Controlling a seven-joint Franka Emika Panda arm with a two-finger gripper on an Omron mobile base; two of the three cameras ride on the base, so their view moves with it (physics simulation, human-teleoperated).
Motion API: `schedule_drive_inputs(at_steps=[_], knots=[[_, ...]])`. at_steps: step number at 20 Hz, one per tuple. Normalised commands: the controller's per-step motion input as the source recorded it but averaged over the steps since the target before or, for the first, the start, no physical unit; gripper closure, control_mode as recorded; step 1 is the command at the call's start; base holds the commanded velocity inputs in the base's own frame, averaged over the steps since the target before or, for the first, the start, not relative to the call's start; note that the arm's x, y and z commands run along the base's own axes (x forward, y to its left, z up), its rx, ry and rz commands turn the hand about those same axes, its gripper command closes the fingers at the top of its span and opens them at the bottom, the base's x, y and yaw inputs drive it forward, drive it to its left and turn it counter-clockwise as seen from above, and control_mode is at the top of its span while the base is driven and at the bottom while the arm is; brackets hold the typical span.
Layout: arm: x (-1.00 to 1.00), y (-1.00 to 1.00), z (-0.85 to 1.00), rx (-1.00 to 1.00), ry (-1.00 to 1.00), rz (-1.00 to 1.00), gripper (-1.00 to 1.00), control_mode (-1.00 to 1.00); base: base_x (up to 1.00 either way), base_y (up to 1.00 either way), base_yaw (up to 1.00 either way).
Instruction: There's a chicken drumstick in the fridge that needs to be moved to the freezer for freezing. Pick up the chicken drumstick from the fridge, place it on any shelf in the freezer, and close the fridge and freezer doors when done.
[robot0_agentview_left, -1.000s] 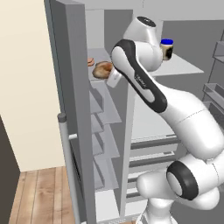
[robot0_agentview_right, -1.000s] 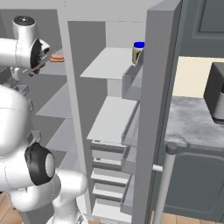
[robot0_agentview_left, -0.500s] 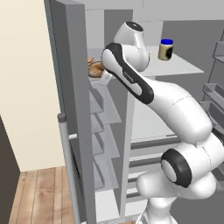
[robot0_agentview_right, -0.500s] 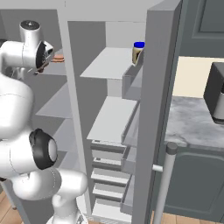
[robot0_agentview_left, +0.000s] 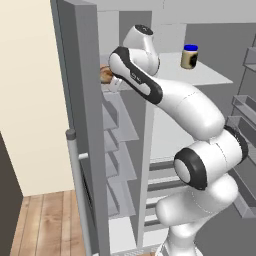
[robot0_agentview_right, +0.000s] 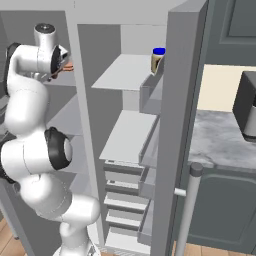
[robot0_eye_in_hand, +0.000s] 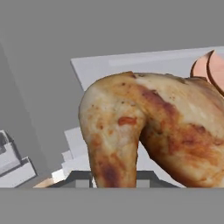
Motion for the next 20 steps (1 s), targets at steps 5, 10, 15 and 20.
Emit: schedule_drive_inputs(at_steps=[5,10,15,20], knots=[[0.52,0.20,-0.18,-0.05,0.00,0.00,1.00,-1.00,0.00,0.00,0.00],[0.53,0.07,-0.19,-0.02,-0.02,0.00,1.00,-1.00,0.00,0.00,0.00],[0.49,0.01,-0.22,-0.01,0.00,0.00,1.00,-1.00,0.00,0.00,0.00],[0.38,0.07,-0.23,-0.02,0.00,0.00,1.00,-1.00,0.00,0.00,0.00]])
